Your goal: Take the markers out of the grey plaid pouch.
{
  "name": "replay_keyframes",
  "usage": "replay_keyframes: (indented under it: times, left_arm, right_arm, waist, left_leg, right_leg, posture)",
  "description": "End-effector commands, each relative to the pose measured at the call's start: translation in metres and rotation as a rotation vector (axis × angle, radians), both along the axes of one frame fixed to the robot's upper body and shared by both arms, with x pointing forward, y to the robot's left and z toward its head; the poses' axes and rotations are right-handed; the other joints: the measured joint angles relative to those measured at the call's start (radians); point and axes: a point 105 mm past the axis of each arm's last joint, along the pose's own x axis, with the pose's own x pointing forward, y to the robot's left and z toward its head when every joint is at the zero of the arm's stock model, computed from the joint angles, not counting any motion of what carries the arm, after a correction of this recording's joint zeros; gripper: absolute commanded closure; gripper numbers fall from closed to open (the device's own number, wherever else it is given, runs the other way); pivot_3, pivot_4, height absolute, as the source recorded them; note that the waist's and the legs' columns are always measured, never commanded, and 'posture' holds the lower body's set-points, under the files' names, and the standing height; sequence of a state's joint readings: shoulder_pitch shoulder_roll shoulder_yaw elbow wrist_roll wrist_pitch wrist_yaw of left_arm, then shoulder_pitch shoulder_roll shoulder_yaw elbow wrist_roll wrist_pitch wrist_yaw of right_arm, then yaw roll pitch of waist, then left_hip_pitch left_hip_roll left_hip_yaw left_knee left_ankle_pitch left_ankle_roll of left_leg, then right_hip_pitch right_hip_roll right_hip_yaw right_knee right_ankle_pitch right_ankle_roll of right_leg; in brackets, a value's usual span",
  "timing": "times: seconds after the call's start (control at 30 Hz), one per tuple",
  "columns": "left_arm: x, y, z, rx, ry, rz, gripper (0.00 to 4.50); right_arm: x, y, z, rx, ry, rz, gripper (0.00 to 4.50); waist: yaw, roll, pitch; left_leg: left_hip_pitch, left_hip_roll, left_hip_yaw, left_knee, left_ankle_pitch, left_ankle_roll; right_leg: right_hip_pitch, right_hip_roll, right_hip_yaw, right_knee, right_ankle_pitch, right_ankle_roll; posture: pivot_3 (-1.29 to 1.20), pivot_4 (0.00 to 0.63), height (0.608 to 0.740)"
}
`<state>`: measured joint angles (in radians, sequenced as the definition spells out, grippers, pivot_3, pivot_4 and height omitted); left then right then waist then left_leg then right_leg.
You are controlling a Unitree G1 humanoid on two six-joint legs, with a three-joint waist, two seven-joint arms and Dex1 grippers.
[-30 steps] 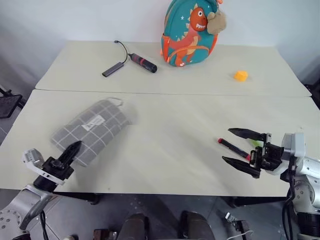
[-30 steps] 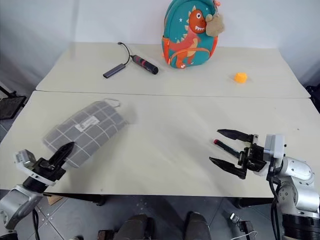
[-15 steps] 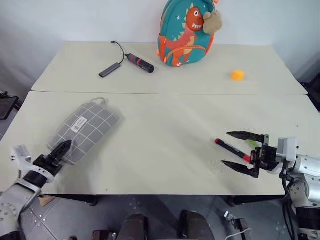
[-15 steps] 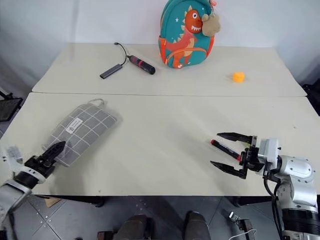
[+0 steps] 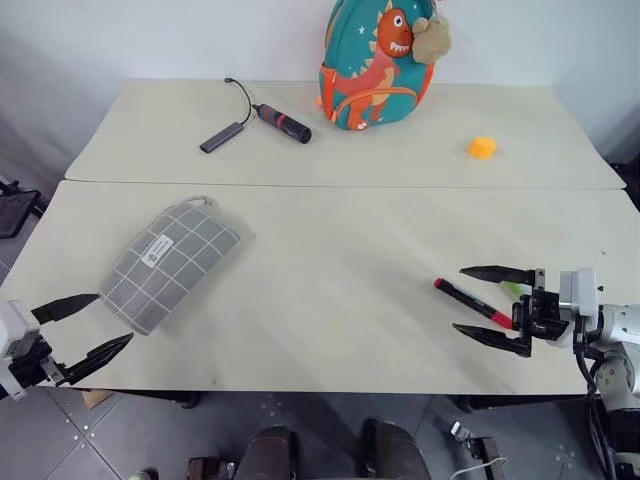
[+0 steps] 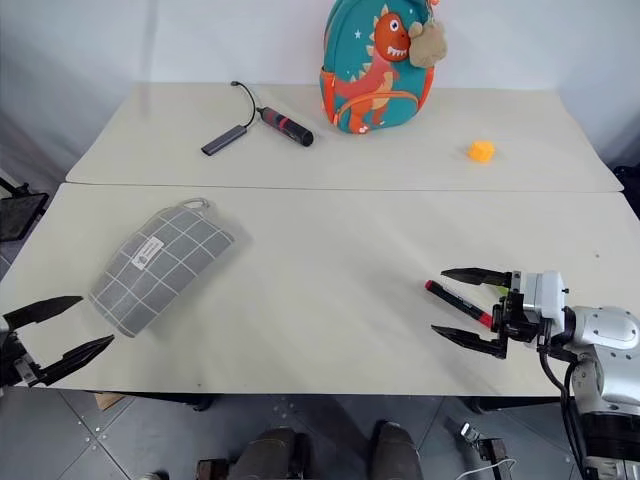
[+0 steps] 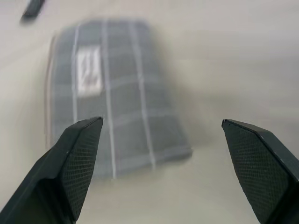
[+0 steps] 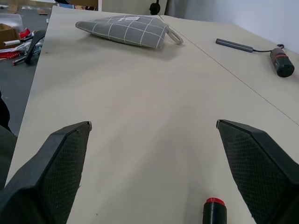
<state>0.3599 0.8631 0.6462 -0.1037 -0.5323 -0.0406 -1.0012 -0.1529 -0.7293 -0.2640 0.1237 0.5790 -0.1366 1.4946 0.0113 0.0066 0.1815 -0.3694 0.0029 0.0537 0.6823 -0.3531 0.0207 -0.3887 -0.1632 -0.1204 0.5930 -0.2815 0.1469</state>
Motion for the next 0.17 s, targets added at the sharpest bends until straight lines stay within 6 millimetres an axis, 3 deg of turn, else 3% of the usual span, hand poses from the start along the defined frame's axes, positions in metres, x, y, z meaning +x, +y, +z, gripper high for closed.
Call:
replay_keyframes:
  times: [0.03,0.17]
  left_arm:
    - [0.011,-0.017,-0.011,0.011,-0.029,-0.053,0.16]
    - [0.031,-0.039,-0.021,-0.014,-0.057,-0.100,0.16]
  right_arm:
    - [-0.004,0.015,0.001,0.007,0.006,0.062,0.00]
    - [0.004,0.016,0.000,0.011,-0.013,0.000,0.00]
  waist:
    - [-0.001,0.000,0.000]
    - [-0.001,0.000,0.000]
  left_leg:
    - [0.000,0.000,0.000,0.000,0.000,0.000]
    - [0.000,-0.003,0.001,0.000,0.000,0.001]
  right_leg:
    - [0.000,0.000,0.000,0.000,0.000,0.000]
    - [0.000,0.000,0.000,0.001,0.001,0.001]
  posture:
    - [0.00,0.150,0.740]
    - [0.00,0.150,0.740]
